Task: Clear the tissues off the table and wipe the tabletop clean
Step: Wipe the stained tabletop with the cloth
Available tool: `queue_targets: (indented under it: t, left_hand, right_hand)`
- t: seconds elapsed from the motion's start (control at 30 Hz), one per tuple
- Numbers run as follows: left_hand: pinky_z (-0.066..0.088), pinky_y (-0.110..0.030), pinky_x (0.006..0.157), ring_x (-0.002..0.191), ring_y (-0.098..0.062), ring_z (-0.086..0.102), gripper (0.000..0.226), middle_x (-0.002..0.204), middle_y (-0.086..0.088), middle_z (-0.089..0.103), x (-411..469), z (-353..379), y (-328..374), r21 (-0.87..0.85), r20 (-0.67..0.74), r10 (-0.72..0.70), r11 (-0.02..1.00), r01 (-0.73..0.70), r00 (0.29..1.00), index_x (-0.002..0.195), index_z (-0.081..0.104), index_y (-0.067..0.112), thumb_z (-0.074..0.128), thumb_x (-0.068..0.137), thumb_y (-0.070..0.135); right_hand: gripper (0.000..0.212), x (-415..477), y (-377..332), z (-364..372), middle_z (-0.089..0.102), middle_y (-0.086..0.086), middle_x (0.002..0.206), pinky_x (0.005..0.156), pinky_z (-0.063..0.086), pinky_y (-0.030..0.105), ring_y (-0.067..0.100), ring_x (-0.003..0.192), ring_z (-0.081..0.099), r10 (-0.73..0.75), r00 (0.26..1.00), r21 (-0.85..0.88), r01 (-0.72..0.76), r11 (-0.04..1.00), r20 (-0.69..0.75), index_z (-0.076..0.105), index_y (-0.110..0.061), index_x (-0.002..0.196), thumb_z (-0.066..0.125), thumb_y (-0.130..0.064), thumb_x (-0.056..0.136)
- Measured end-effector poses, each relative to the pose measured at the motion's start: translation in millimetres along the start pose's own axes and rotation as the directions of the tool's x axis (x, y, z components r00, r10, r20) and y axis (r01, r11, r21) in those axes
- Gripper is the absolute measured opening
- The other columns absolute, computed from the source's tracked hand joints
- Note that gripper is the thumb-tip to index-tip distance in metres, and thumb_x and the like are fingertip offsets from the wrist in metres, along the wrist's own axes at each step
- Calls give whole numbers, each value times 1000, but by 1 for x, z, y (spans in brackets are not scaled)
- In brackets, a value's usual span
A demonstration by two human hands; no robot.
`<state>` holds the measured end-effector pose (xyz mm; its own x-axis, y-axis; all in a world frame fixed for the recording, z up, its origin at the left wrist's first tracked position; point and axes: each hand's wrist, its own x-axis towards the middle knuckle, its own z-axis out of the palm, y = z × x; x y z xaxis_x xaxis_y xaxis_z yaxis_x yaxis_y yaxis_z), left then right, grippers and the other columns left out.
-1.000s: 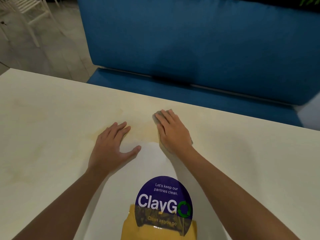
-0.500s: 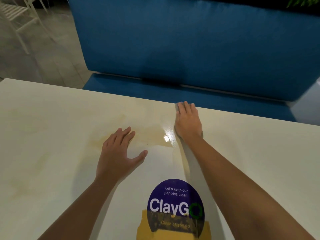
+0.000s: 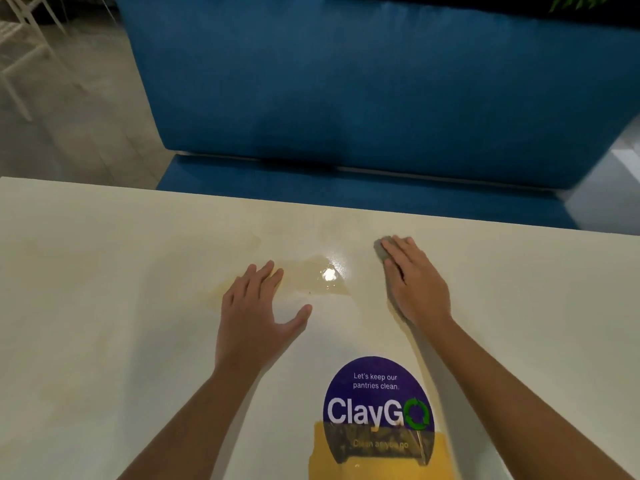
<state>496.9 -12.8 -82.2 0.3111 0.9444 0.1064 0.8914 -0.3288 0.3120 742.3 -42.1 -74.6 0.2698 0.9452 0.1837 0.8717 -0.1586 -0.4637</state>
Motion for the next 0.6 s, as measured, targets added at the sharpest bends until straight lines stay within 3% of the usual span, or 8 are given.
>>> queue_targets:
  t: [0.03,0.1,0.17,0.23,0.33,0.47,0.53,0.6]
  left_hand:
    - [22,-38,112,139,-19,28,82,147,4,39,0,0,0,-1,-2,3,1000,-3,1000,134,48,19,29,75,71]
    - [23,-38,112,138,-20,30,79,146,4,41,0,1,-1,-3,-2,2,1000,-2,1000,133,49,18,31,76,70]
    - [25,-39,111,137,-21,32,78,144,2,43,1,1,-1,-4,-7,6,1000,-6,1000,131,51,17,32,76,69]
    - [26,-41,111,136,-22,34,79,143,1,44,2,2,0,5,2,5,1000,-5,1000,131,52,16,31,76,70]
    - [28,-44,109,134,-25,37,81,142,-2,46,3,3,2,15,18,-3,1000,3,1000,131,53,16,28,77,72]
    - [29,-45,108,133,-28,39,79,141,-4,47,3,2,0,-9,20,18,1000,-18,1000,130,54,15,29,78,69]
    - [26,-44,109,135,-28,35,78,143,-4,45,2,1,-2,-44,29,37,998,-35,999,130,53,14,30,78,66]
    - [29,-45,107,133,-33,38,73,140,-7,48,3,-2,-6,-103,40,80,992,-75,996,126,57,10,33,78,60]
  right_hand:
    - [42,-1,-3,4,32,-2,149,109,8,10,5,137,21,82,997,-10,-82,997,-8,36,-15,142,32,-22,101]
    - [46,-1,-18,16,30,6,150,114,13,27,19,139,22,202,974,-97,-211,973,-101,33,-10,143,30,-20,98]
    - [48,-2,-43,29,30,10,150,113,17,36,26,139,22,243,959,-120,-261,958,-147,33,-9,142,32,-18,95]
    - [50,-3,-68,44,27,9,151,114,15,36,26,140,21,170,981,-124,-181,976,-96,30,-11,143,36,-16,95]
    - [58,-12,-85,60,31,4,150,116,8,32,23,141,20,-62,998,-261,62,963,6,30,-14,145,52,-20,91]
    - [37,-28,-67,35,52,-3,136,115,7,18,15,133,35,-282,951,-126,297,947,126,54,-19,130,40,-23,96]
    - [37,-37,-48,20,50,-6,137,113,16,18,10,135,33,-301,943,-95,316,944,145,53,-23,130,38,-28,97]
    - [38,-39,-33,10,49,-8,138,111,16,12,6,135,31,-196,979,-61,200,978,62,53,-25,130,37,-31,97]
